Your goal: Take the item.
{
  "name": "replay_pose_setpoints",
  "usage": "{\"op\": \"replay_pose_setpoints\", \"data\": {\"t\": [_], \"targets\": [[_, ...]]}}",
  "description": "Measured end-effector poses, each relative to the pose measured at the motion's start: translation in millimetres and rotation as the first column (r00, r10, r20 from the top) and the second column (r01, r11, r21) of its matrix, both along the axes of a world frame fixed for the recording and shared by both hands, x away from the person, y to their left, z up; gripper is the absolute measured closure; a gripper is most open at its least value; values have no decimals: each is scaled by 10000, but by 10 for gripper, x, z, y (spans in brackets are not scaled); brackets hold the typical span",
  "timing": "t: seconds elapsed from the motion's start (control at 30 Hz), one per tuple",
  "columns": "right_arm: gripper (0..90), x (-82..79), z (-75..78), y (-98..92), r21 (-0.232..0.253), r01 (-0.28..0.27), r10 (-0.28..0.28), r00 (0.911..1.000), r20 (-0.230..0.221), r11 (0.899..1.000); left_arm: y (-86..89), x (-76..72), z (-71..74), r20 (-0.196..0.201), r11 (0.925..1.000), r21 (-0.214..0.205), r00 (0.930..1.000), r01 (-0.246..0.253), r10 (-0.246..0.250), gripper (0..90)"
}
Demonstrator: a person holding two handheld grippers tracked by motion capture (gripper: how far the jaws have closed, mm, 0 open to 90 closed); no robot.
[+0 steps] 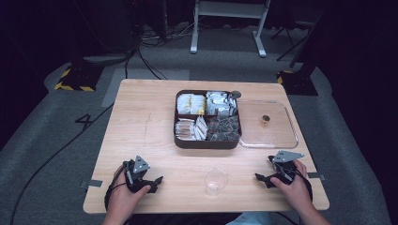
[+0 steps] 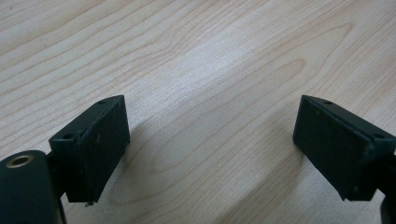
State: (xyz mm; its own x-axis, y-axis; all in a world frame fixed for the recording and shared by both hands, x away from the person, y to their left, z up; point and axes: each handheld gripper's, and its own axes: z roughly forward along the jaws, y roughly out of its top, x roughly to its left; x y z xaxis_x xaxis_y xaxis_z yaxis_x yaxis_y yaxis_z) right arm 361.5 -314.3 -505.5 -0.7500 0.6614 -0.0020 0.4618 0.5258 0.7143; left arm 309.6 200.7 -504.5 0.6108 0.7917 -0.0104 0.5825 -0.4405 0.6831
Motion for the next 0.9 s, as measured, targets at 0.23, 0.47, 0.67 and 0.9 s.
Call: {"op": "replay_pose_setpoints", "data": {"t": [0.23,0.47,0.67,0.9], "targets": [[27,-23,-1,-3,8,37,-37,10000,24,10000,1,-1,0,-13,10000,-9,10000,-4,4,112],[36,-29,-1,-4,27,51,-52,10000,60,10000,5,2,2,19,9991,-204,9993,-361,362,171],[40,-37,0,-5,32,29,-29,10000,66,10000,15,15,101,-138,9985,-202,9986,-517,515,294],[39,-38,0,-5,33,26,-27,10000,68,10000,4,15,287,-15,9962,-645,9982,-592,592,322]]}}
